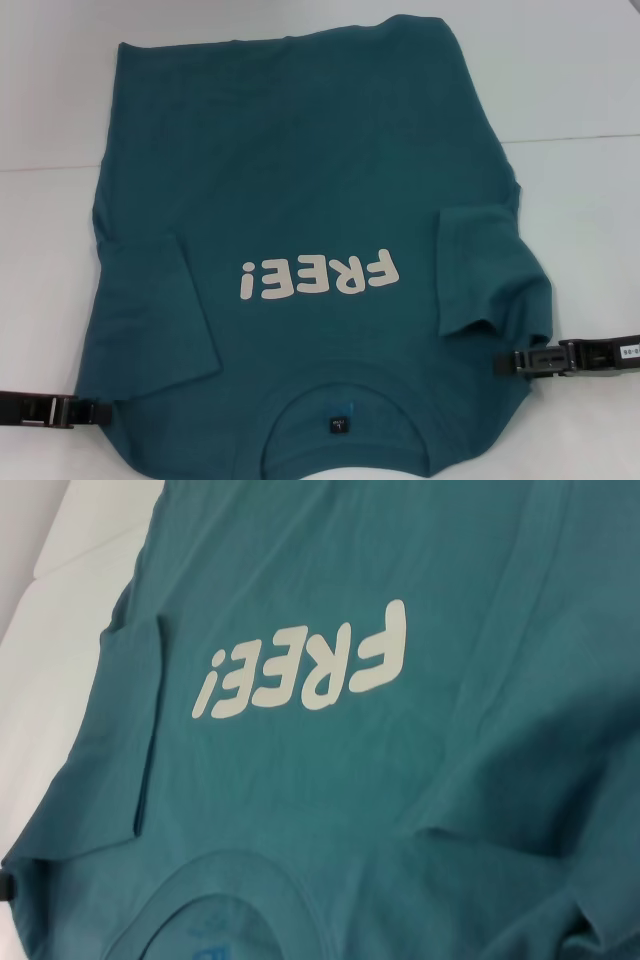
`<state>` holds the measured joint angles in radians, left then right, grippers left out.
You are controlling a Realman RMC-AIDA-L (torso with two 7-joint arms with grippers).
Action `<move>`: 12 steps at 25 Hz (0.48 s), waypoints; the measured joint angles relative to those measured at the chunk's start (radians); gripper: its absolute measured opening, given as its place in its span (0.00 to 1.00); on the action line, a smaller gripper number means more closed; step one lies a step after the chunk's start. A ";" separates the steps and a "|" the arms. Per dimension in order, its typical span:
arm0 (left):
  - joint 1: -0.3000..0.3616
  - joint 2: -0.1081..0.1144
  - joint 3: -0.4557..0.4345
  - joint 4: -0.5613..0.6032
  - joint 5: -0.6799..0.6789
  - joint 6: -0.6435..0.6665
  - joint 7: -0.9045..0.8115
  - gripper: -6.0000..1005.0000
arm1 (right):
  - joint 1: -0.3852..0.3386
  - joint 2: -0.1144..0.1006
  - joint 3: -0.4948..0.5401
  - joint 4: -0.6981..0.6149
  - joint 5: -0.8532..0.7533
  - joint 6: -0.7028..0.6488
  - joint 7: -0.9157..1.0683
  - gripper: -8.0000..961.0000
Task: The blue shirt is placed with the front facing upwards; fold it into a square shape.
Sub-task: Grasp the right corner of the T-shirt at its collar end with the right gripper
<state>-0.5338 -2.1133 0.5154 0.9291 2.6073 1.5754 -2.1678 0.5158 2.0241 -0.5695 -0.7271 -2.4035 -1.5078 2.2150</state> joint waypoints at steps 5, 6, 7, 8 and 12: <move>0.000 0.001 0.000 -0.001 -0.002 -0.001 0.000 0.03 | 0.010 0.008 -0.008 0.000 0.001 0.020 -0.005 0.98; 0.000 0.001 0.000 -0.001 -0.002 -0.001 0.000 0.03 | 0.010 0.008 -0.009 0.000 0.000 0.019 -0.004 0.98; 0.000 0.001 0.000 -0.001 -0.002 -0.001 0.000 0.03 | 0.010 0.007 -0.010 0.000 -0.002 0.019 -0.003 0.98; 0.000 0.001 0.000 -0.001 -0.002 -0.001 0.000 0.03 | 0.009 0.004 -0.009 0.000 -0.004 0.017 -0.001 0.98; 0.000 0.001 0.000 -0.001 -0.003 -0.002 0.000 0.03 | -0.008 -0.010 -0.001 -0.001 -0.004 0.013 0.005 0.98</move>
<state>-0.5339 -2.1122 0.5154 0.9280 2.6045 1.5737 -2.1679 0.5083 2.0136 -0.5703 -0.7283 -2.4071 -1.4952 2.2202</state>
